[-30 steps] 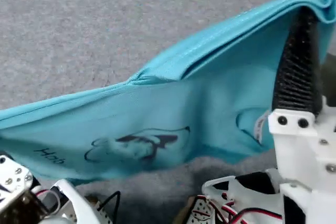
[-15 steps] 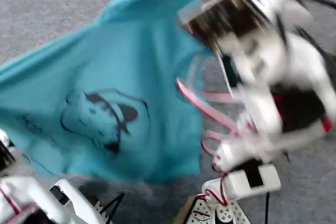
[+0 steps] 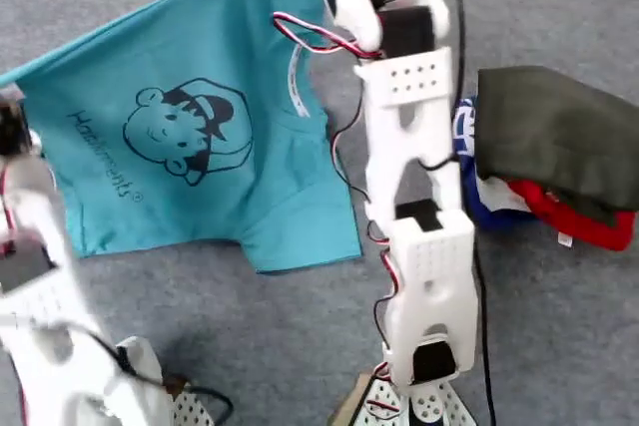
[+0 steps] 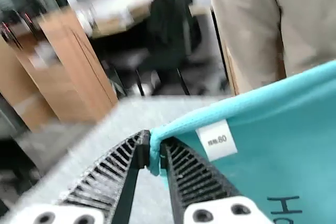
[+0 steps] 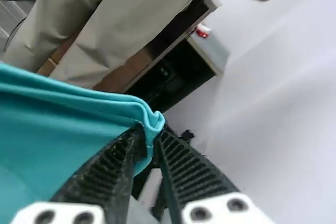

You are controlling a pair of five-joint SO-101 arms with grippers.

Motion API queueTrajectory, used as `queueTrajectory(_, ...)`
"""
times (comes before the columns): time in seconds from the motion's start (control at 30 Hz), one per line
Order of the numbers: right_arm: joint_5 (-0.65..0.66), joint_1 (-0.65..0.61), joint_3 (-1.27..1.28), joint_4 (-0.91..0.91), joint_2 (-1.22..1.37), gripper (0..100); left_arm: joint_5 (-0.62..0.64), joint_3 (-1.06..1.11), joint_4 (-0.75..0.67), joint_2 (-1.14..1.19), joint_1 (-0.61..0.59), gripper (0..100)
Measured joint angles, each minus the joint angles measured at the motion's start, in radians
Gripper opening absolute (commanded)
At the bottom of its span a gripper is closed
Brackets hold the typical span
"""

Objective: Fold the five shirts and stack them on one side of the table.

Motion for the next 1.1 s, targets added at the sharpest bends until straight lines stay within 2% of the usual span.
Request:
queueTrajectory(0.2,-0.126,-0.002,0.000,-0.095,0.078,0.2,0.037,-0.318,-0.021,0.486,0.002,2)
queueTrajectory(0.33,-0.147,-0.003,0.000,-0.120,0.126,0.2,0.037,-0.508,-0.011,0.755,0.003,2)
queueTrajectory(0.5,-0.149,0.008,0.002,-0.121,0.153,0.2,0.037,-0.750,0.203,0.977,0.000,2)
queueTrajectory(0.6,-0.152,0.005,0.000,-0.083,0.153,0.2,0.037,-0.881,0.394,1.017,-0.008,2)
queueTrajectory(0.83,-0.149,0.003,-0.049,0.155,0.153,0.3,0.037,-1.082,0.772,1.019,0.000,2)
queueTrajectory(0.93,-0.143,0.008,-0.072,0.219,0.153,0.3,0.035,-1.094,0.827,1.013,0.023,2)
queueTrajectory(1.1,-0.046,-0.032,-0.075,0.423,0.153,0.5,0.031,-1.028,0.839,0.974,0.078,2)
